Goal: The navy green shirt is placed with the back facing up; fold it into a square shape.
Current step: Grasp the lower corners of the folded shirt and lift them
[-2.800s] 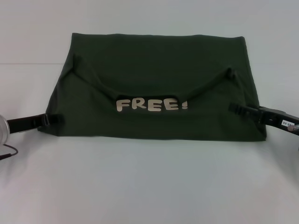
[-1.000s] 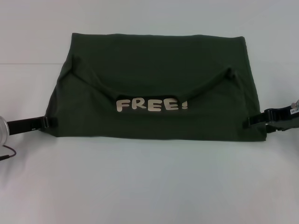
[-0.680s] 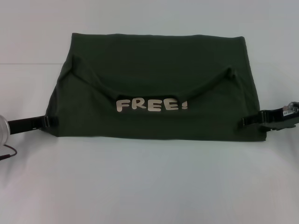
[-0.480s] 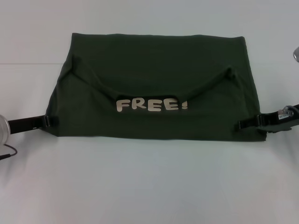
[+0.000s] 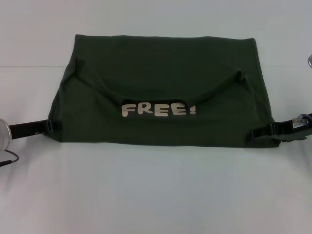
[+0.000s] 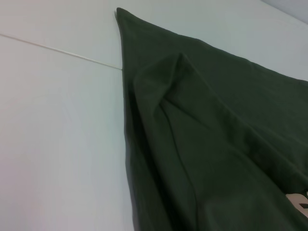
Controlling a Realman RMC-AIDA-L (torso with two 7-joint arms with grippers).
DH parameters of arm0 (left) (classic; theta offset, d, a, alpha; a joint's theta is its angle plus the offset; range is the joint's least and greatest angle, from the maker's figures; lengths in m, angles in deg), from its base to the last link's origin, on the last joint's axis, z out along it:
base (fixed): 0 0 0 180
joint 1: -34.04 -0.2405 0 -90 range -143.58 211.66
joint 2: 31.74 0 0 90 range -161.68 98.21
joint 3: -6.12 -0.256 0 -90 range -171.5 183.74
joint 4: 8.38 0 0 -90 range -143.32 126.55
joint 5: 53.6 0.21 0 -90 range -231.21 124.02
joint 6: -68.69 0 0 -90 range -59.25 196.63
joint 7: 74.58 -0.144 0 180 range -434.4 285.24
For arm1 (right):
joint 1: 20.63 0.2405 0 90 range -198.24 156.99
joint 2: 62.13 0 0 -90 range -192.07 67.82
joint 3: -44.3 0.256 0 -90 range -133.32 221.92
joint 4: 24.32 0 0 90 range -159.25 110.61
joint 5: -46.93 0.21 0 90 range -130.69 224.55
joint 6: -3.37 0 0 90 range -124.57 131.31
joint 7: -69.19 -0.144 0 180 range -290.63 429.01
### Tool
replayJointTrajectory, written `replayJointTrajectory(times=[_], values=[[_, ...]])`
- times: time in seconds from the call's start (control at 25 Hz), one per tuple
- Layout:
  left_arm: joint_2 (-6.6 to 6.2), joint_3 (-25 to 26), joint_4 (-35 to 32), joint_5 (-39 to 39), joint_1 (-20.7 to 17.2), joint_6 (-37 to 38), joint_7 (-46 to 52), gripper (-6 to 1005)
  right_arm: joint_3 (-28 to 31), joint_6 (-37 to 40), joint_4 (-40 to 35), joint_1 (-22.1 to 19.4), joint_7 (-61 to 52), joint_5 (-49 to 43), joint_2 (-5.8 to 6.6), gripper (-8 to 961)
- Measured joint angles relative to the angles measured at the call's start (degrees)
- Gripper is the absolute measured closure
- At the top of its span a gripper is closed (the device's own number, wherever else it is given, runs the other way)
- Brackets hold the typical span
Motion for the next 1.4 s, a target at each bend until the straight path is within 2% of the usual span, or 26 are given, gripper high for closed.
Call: replayJointTrajectory(times=[0.72, 1.16, 1.4], values=[[0.13, 0.1, 0.0, -0.1, -0.1, 0.2, 0.0, 989, 0.3, 0.4, 0.1, 0.3, -0.1, 0.5, -0.45, 56], [0.11, 0.1, 0.0, -0.1, 0.0, 0.4, 0.0, 987, 0.1, 0.4, -0.4, -0.1, -0.1, 0.5, -0.36, 207], [0.11, 0.1, 0.0, -0.2, 0.0, 0.4, 0.0, 986, 0.1, 0.4, -0.4, -0.1, -0.1, 0.4, -0.30, 413]])
